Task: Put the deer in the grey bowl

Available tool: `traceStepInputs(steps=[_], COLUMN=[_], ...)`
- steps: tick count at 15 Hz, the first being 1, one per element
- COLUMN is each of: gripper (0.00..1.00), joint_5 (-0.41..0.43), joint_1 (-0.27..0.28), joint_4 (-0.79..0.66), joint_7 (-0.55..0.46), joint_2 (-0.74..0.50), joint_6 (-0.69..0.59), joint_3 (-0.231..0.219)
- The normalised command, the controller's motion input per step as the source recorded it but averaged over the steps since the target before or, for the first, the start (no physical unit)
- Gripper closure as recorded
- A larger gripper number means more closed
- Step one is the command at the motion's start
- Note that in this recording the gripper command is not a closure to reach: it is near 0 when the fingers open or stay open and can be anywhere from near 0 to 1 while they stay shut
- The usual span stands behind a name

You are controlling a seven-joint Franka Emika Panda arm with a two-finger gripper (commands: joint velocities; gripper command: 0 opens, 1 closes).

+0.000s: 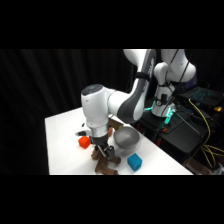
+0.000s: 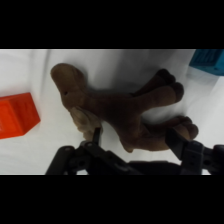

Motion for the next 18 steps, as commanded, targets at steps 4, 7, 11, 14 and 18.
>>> traceStepInputs(steps=[4, 7, 11, 14, 18], gripper=[0.0, 0.0, 1.0, 1.0, 0.59], joint_5=[-0.023, -0.022, -0.043, -0.07, -0.068], joint_1=[-0.063, -0.073, -0.072, -0.021, 0.017], joint_4=[0.18, 0.05, -0.1, -0.14, -0.12], joint_7=[-0.18, -0.2, -0.2, -0.1, 0.0], joint_2=[0.22, 0.1, -0.05, -0.17, -0.2], joint_6=[0.06, 0.09, 0.08, -0.01, -0.1], joint_3=[0.032, 0.058, 0.072, 0.029, -0.016])
